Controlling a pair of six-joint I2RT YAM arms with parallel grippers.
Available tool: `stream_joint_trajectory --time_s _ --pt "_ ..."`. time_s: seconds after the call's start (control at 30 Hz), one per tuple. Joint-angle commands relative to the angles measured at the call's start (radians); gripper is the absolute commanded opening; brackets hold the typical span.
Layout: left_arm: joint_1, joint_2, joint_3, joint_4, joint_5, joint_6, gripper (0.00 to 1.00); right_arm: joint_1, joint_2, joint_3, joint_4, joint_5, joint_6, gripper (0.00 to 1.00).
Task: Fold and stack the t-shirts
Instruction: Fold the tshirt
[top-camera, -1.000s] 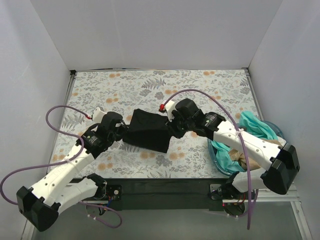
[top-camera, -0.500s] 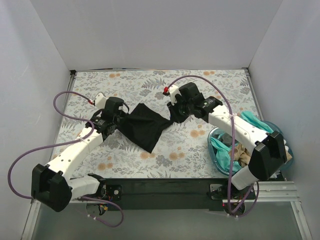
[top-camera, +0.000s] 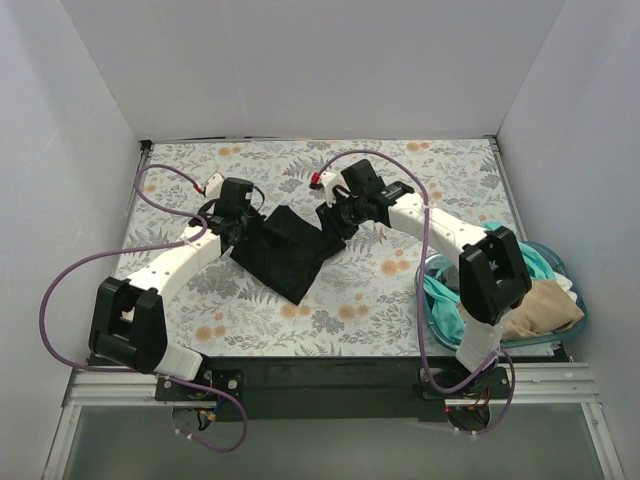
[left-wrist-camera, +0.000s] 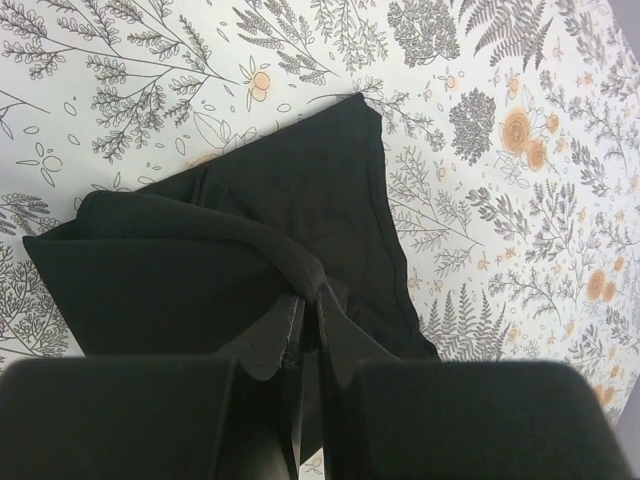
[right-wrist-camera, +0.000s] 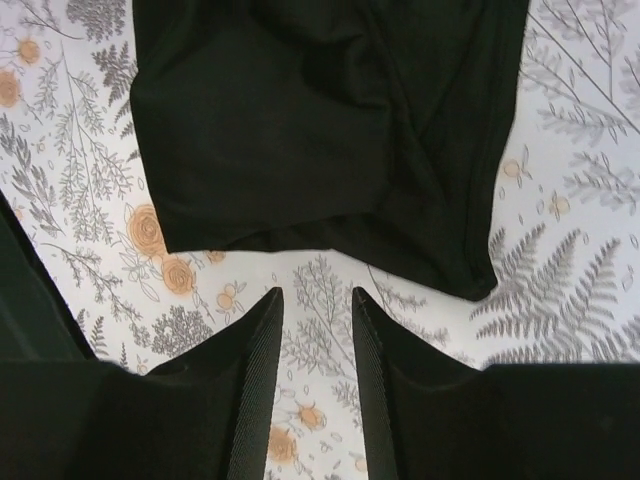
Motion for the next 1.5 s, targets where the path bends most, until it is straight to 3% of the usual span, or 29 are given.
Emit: stream_joint_trajectory --time_s 0.0,0.27,0.53,0.67,0.87,1.23,1.47 --pt "0.015 0.002 0.039 0.025 0.028 0.022 0.0 0.005 0.07 0.082 0.068 -0.125 -0.008 0.41" --pt "0.019 0.008 0.036 0.027 0.025 0.022 0.0 0.004 0.261 0.18 0.068 -0.146 0.0 0.51" --pt "0.021 0.005 0.031 0.027 0.025 0.022 0.0 0.016 0.324 0.198 0.068 -0.157 0.024 0.52" --pt "0.021 -0.003 0.03 0.025 0.022 0.022 0.0 0.017 0.318 0.198 0.068 -0.174 0.031 0.31" --pt "0.021 -0.029 0.017 0.027 0.023 0.017 0.0 0.024 0.274 0.186 0.068 -0.212 0.032 0.19" --pt "0.021 -0.107 0.027 0.025 0.037 0.011 0.0 0.027 0.084 0.083 0.071 -0.091 0.098 0.16" --pt "0.021 -0.059 0.102 0.028 0.023 0.031 0.0 0.001 -0.037 -0.006 0.069 -0.03 0.178 0.15"
